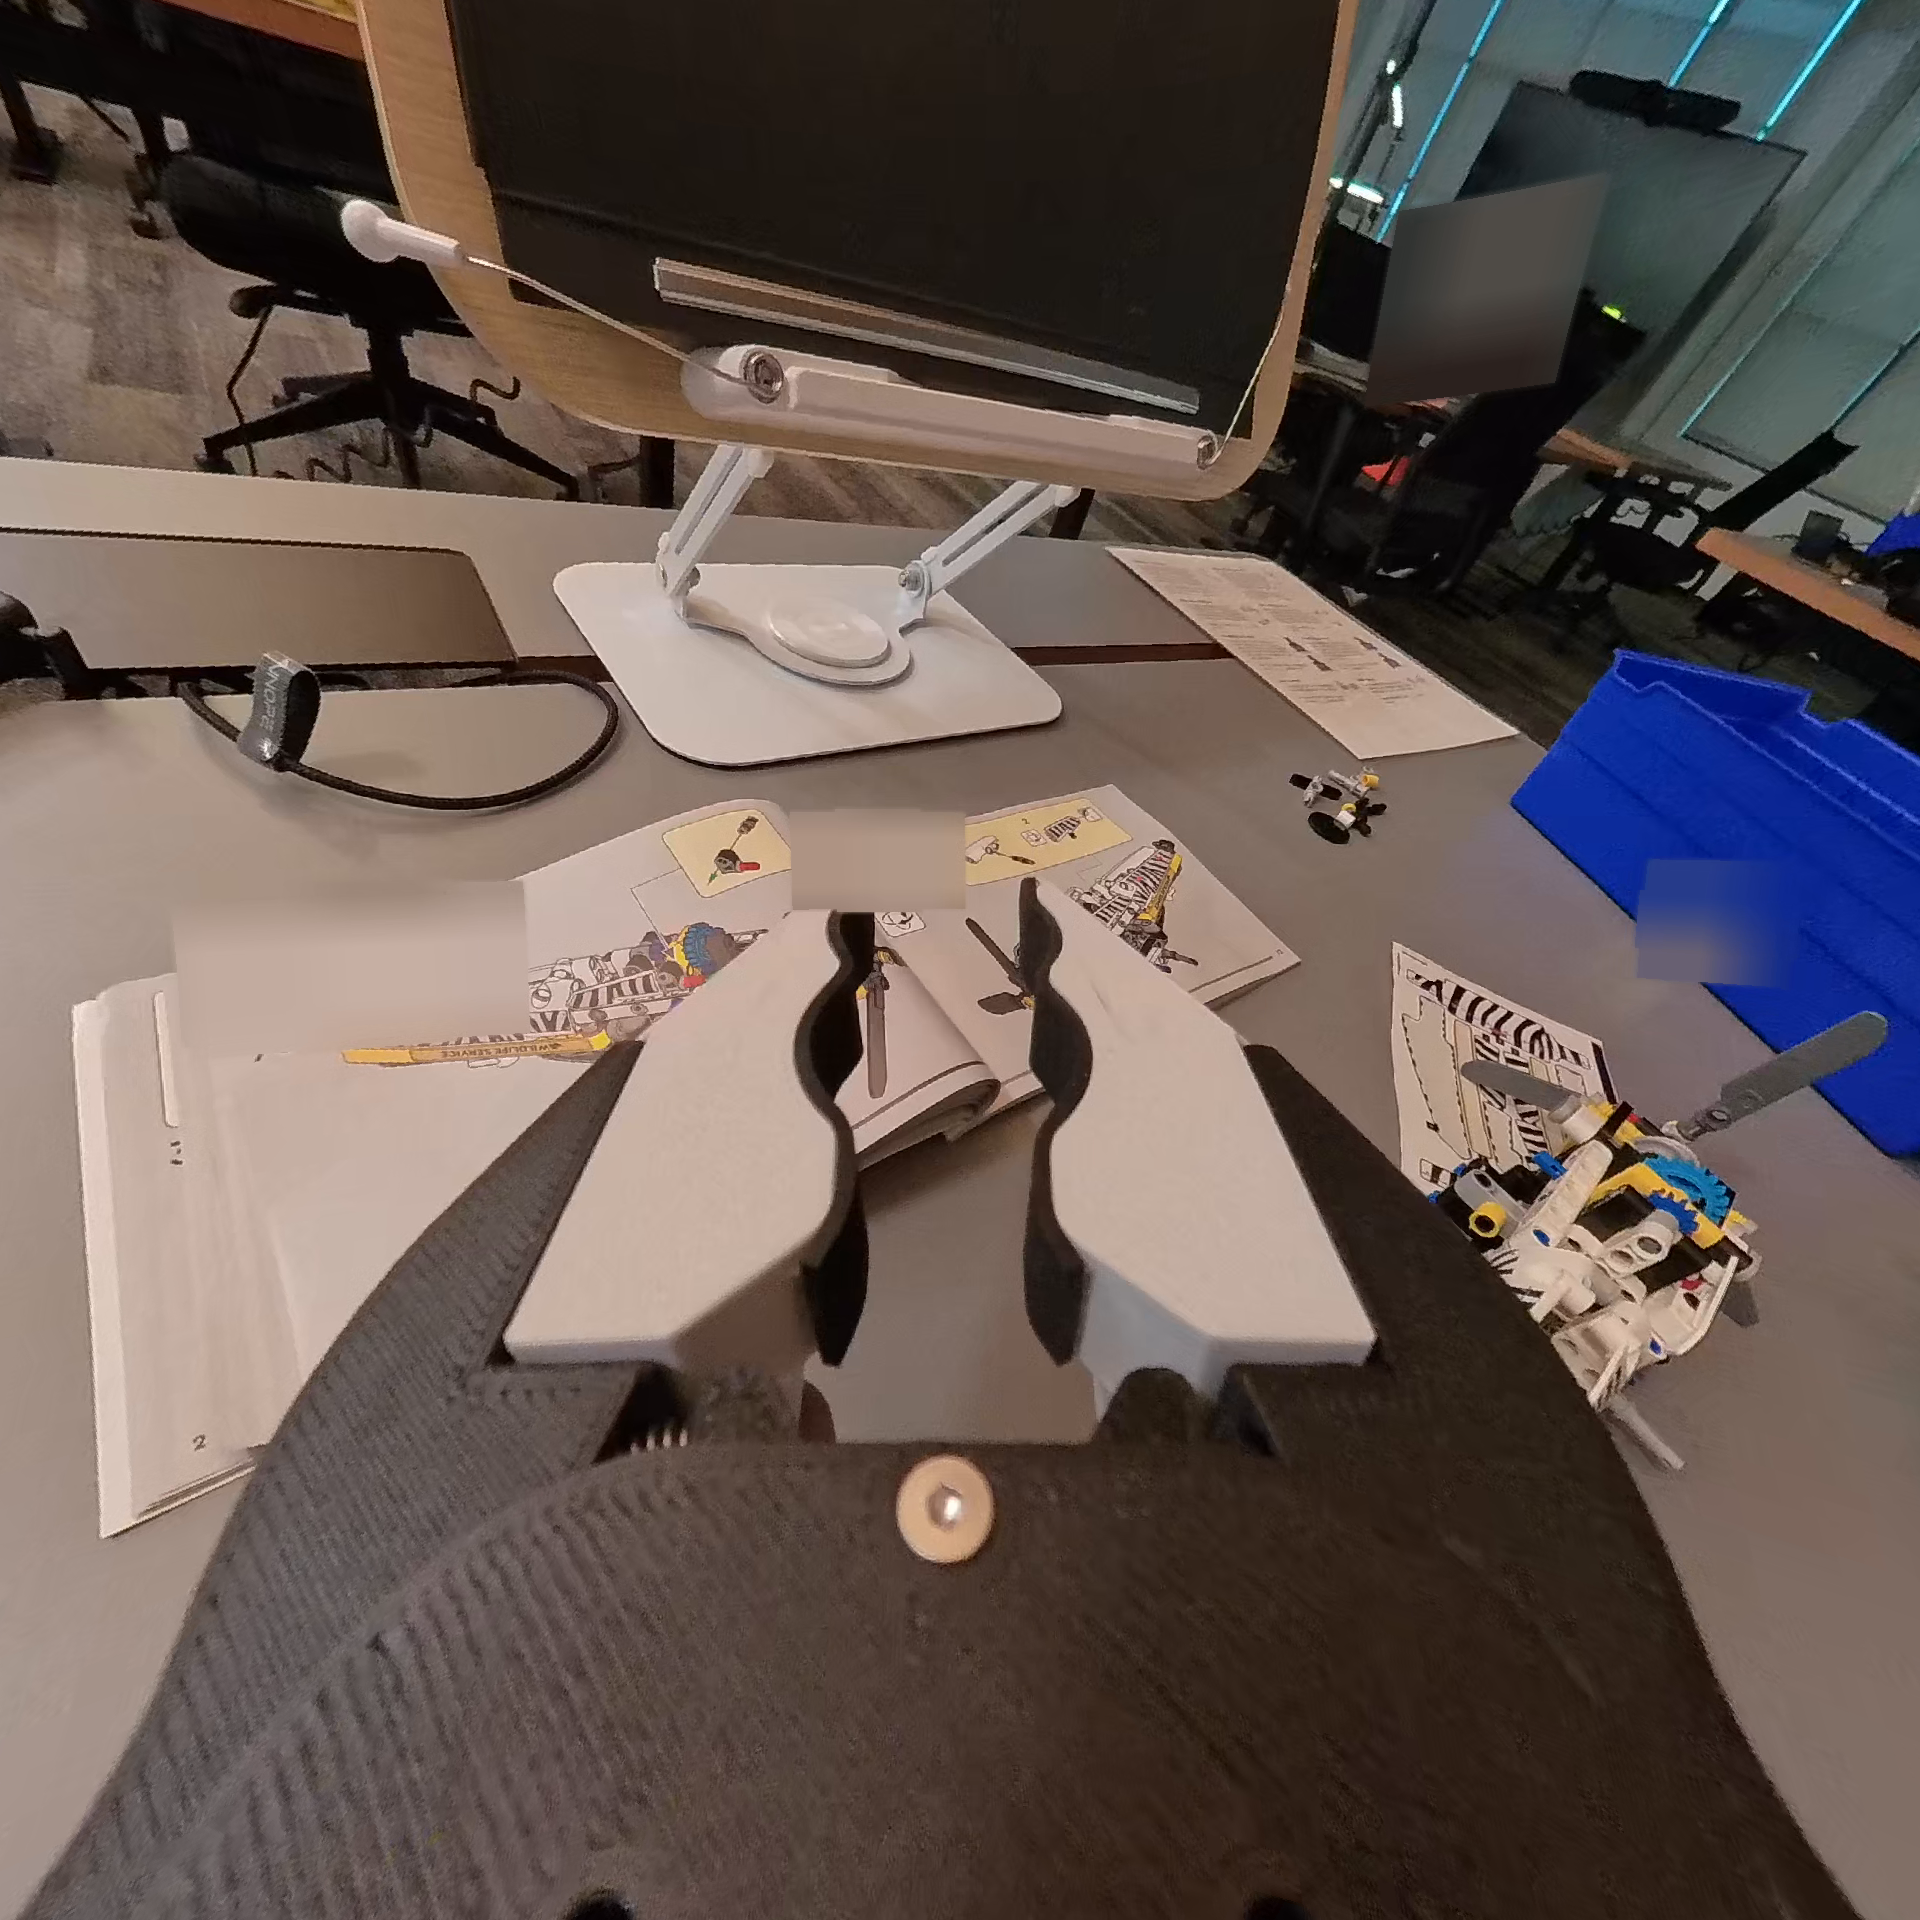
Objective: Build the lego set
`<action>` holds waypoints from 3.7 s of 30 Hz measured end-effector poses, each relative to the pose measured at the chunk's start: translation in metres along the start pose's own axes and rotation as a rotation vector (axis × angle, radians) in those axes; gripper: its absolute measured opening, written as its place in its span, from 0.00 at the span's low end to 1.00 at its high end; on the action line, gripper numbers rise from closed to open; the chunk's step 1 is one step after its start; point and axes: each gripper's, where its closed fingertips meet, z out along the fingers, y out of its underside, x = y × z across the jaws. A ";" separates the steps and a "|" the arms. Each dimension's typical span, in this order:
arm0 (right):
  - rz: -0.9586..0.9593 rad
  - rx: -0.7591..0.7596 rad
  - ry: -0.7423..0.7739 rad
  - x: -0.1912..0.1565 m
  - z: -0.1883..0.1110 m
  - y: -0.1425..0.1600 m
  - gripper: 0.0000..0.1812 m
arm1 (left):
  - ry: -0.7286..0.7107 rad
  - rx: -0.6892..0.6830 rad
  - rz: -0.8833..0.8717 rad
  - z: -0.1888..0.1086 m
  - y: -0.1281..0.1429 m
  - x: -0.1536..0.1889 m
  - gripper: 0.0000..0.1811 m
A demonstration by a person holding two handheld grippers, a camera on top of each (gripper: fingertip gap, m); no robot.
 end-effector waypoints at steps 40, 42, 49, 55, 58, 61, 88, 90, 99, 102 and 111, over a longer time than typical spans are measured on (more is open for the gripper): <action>-0.010 -0.014 0.008 0.000 0.001 0.002 0.14 | 0.262 -0.867 0.265 -0.056 0.131 0.019 0.14; -0.011 -0.013 0.007 0.000 0.001 0.002 0.13 | 0.270 -0.861 0.254 -0.056 0.131 0.018 0.14; -0.011 -0.013 0.007 0.000 0.001 0.002 0.14 | 0.279 -0.873 0.294 -0.059 0.133 0.018 0.04; -0.015 -0.015 0.008 0.000 0.001 0.002 0.14 | 0.321 -0.787 0.298 -0.058 0.117 0.026 0.03; -0.017 -0.017 0.008 0.000 0.002 0.002 0.14 | 0.362 -0.701 0.320 -0.057 0.101 0.036 0.03; -0.018 -0.019 0.008 0.000 0.002 0.002 0.14 | 0.478 -0.542 0.354 -0.056 0.076 0.065 0.03; -0.473 -0.091 -0.122 -0.054 0.014 0.022 0.22 | 1.158 -0.448 -0.490 -0.049 0.049 0.244 0.03; -0.456 -0.078 -0.116 -0.053 0.013 0.020 0.20 | 1.203 -0.470 -0.466 -0.057 0.051 0.251 0.03; -0.470 -0.008 -0.069 -0.048 0.008 0.005 0.29 | 1.316 -0.466 -0.615 -0.064 0.046 0.275 0.03; -0.462 0.018 -0.069 -0.049 0.006 0.001 0.30 | 1.320 -0.478 -0.611 -0.065 0.049 0.283 0.03; -0.489 0.009 -0.097 -0.055 0.006 0.004 0.26 | 1.263 -0.477 -0.558 -0.057 0.059 0.284 0.03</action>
